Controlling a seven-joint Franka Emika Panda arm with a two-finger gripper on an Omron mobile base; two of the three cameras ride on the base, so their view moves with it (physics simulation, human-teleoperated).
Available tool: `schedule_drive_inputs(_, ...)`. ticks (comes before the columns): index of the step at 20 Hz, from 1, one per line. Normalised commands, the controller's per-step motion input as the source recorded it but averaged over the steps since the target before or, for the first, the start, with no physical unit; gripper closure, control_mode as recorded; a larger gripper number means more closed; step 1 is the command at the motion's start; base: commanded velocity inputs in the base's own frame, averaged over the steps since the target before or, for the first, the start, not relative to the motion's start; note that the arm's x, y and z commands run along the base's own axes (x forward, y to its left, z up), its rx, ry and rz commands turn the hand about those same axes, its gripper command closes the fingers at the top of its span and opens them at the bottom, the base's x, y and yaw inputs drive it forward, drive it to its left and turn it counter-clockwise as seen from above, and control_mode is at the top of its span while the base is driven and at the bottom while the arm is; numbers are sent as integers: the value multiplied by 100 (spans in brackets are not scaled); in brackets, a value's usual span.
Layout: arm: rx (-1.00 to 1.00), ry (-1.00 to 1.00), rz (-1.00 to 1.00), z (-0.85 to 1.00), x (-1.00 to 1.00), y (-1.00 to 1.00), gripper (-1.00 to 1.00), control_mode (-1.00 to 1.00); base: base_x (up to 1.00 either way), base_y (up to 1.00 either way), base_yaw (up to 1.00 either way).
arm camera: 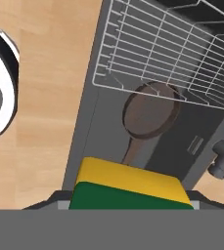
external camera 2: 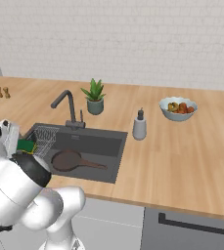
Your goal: Pick the pan and sponge and place them into the sink. Then turn on the water.
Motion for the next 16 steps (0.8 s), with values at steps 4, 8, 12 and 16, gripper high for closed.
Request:
schedule_drive_inputs(4, 18, 0, -10, 57, 0, -87, 100, -100, 0, 0, 0)
schedule_drive_inputs(8, 15, 0, 0, 42, 0, -97, 100, -100, 0, 0, 0)
schedule_drive_inputs(12, 16, 0, 12, 33, 0, -99, 100, -100, 0, 0, 0)
schedule_drive_inputs(16, 12, 0, 34, 13, 10, -84, 100, -100, 0, 0, 0)
